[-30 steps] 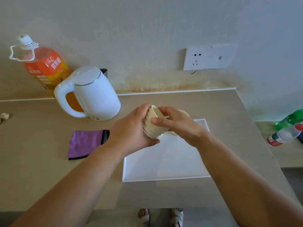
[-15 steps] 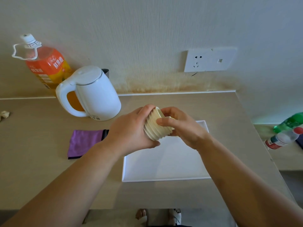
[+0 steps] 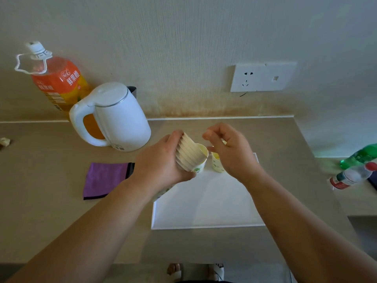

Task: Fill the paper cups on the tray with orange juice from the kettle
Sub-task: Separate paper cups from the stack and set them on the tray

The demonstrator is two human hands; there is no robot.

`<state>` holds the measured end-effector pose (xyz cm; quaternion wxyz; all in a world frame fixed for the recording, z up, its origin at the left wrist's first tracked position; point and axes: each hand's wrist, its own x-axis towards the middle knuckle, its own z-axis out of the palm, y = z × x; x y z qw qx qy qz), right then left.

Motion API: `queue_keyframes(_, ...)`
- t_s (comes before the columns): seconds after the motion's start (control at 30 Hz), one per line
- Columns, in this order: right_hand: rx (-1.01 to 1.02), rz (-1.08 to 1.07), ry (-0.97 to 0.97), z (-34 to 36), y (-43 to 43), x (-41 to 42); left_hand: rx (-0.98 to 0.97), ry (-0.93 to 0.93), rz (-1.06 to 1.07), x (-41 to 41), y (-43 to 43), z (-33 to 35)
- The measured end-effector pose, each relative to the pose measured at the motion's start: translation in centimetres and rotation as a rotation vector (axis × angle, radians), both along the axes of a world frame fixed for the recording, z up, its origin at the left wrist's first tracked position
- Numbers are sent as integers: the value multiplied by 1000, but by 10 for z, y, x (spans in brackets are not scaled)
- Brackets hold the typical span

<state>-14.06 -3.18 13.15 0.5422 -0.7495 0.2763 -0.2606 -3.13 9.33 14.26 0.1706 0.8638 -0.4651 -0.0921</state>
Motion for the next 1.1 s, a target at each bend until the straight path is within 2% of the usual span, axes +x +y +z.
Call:
queue_keyframes(0.13,-171,98,109,1,3,1,-2,39,42,1,0,-2)
queue_keyframes(0.27,-323,179,82,-5,6,3,5,46,49,-1,-3,2)
queue_keyframes(0.43,-349,74,63,-10,11,10,23,50,88,-4,-5,4)
queue_keyframes(0.7,-285,-62,-3,-8,12,20,-2,44,118,0,-10,9)
queue_keyframes(0.93,-317,-197,-18,-3,1,21,83,58,66,2,-7,15)
queue_keyframes(1.1,-55,-63,-46,9,-10,15,4,138,58,1,-3,12)
